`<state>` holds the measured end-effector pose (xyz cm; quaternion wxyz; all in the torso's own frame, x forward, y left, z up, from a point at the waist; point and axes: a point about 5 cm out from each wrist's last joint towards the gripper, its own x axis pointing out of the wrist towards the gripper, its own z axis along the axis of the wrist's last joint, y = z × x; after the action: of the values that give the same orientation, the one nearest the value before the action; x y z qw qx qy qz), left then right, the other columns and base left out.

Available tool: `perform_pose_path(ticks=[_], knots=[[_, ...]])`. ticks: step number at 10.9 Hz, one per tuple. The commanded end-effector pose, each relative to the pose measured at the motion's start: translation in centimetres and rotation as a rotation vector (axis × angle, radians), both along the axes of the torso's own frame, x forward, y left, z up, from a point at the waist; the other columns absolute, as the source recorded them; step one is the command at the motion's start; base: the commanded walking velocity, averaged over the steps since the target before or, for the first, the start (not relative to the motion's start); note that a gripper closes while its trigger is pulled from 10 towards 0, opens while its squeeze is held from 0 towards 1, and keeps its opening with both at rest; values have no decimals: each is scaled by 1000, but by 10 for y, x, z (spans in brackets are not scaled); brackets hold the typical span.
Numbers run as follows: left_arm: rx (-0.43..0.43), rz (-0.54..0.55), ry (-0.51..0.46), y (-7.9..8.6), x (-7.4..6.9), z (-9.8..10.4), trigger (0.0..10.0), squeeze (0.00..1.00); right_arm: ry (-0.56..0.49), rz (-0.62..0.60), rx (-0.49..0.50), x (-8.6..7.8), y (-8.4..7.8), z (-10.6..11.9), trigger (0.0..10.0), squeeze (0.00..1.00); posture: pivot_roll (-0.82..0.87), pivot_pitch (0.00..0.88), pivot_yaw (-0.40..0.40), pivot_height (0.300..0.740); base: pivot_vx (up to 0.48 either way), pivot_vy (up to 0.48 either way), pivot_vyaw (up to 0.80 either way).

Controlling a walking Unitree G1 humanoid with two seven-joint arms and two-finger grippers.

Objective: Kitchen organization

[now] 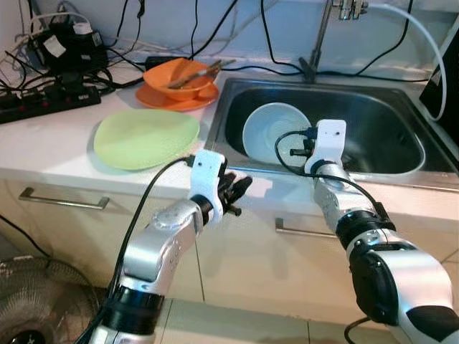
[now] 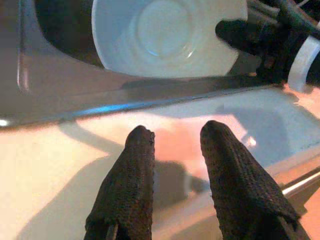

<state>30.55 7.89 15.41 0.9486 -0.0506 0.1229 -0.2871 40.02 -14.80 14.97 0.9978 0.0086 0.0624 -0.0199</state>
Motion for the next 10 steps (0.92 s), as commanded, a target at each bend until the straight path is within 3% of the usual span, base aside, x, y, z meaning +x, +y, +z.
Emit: perform_pose_path(ticks=[1,2,3,4,5,9,10], knots=[[11,1,-8,-1,-3,3,10000,0,-15,21,-6,2,6,6,10000,0,248,64,18,740,0,0,0],[11,2,-2,-1,-4,3,10000,0,-5,29,-5,2,7,3,10000,0,250,67,19,740,0,0,0],[12,1,2,-2,-5,3,10000,0,-3,31,1,1,8,3,10000,702,251,69,19,740,0,0,0],[12,3,6,-2,-6,2,10000,0,-5,43,1,1,10,2,10000,90,251,71,19,740,0,0,0],[13,5,9,-2,-6,2,10000,0,-4,51,4,1,12,2,10000,0,251,71,18,740,0,0,0],[12,10,4,-2,-3,2,10000,0,-27,66,19,2,15,5,10000,0,242,64,17,740,0,0,0],[18,48,-63,0,2,6,10000,0,-89,115,15,3,23,14,10000,0,227,58,18,740,0,0,0]])
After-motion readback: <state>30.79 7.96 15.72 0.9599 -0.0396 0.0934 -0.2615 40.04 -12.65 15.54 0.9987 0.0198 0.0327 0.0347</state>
